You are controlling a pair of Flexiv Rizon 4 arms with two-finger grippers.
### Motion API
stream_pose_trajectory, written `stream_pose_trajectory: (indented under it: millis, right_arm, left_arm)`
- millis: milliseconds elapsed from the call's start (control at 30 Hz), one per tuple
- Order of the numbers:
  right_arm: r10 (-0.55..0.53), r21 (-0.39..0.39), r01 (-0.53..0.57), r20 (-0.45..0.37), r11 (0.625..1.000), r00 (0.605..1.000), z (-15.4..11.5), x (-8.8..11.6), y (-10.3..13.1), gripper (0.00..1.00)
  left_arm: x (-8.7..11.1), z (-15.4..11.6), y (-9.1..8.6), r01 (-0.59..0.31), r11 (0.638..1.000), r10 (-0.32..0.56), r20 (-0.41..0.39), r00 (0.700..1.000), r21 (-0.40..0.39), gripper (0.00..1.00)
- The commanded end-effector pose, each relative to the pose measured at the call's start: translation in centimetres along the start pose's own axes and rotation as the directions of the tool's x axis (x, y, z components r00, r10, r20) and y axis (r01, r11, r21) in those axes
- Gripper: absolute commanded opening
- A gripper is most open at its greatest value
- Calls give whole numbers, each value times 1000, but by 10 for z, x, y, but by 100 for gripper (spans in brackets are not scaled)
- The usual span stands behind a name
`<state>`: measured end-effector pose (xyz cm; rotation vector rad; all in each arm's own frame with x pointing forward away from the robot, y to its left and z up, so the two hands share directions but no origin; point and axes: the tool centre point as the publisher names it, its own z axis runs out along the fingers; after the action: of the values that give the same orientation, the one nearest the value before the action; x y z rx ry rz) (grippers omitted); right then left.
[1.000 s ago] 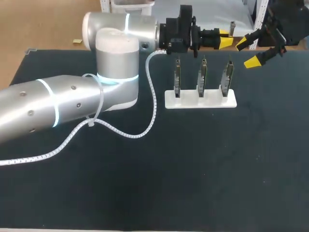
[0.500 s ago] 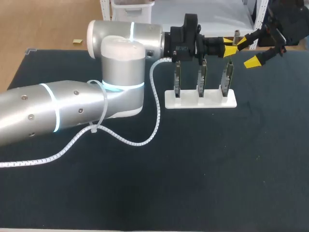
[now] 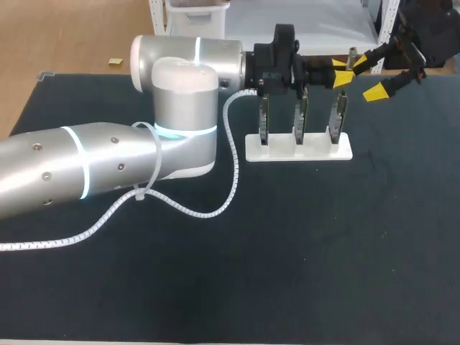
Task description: Pick up the optical module with the left hand, and insert it into the network port with the right hand.
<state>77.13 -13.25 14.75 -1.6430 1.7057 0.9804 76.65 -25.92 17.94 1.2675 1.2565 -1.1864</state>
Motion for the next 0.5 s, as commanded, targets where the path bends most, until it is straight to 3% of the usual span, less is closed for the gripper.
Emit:
stream_pose_trajectory:
  millis: [33, 500]
  right_arm:
    - [-1, 5, 1, -1, 1000, 1000, 0, 0, 2, 100]
    - [-1, 5, 1, -1, 1000, 1000, 0, 0, 2, 100]
  left_arm:
    - [0, 0, -2, -2, 1000, 2, 1, 1000, -10, 0]
    - [3, 4, 1, 3, 1000, -3, -7, 1000, -14, 0]
